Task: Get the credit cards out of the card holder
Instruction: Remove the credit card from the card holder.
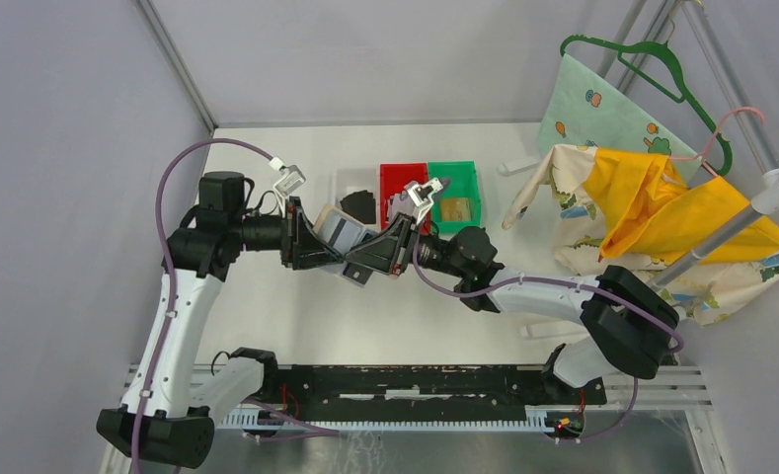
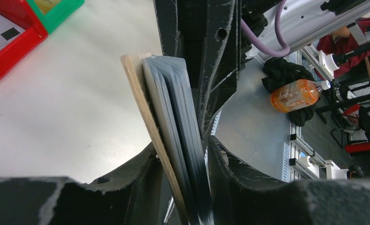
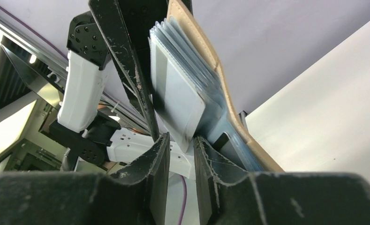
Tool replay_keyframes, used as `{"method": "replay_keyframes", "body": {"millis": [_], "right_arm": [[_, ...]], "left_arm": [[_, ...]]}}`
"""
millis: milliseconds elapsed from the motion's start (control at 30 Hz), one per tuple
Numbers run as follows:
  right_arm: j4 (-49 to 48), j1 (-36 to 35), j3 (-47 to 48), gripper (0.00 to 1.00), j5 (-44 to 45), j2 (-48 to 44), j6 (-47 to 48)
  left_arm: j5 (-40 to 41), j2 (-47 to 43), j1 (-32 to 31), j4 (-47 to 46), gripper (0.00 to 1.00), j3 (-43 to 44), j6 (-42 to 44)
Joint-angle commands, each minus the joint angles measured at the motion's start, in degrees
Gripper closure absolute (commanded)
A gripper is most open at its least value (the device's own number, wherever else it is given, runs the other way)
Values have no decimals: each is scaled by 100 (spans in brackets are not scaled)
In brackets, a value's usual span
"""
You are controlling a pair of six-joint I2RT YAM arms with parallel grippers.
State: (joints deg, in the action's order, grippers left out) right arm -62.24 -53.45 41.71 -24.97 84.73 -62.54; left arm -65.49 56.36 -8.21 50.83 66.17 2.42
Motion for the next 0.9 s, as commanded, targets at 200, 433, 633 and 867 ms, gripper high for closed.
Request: {"method": "replay_keyframes", "body": {"millis": [200, 433, 633, 867], "right_arm": [[-639, -41, 191, 75, 349, 11, -225], [-597, -22, 47, 76, 439, -53, -216], [-594, -23, 149, 91, 457, -30, -205], [-735, -7, 6, 100, 463, -60, -255]], "left_arm": [[-1123, -94, -68, 632, 61, 249, 753], [-1374, 57, -63, 1198, 69, 464, 1312], [-994, 15, -69, 1201, 70, 523, 1368], [-904, 11, -69, 1210, 50, 574, 1379]]}}
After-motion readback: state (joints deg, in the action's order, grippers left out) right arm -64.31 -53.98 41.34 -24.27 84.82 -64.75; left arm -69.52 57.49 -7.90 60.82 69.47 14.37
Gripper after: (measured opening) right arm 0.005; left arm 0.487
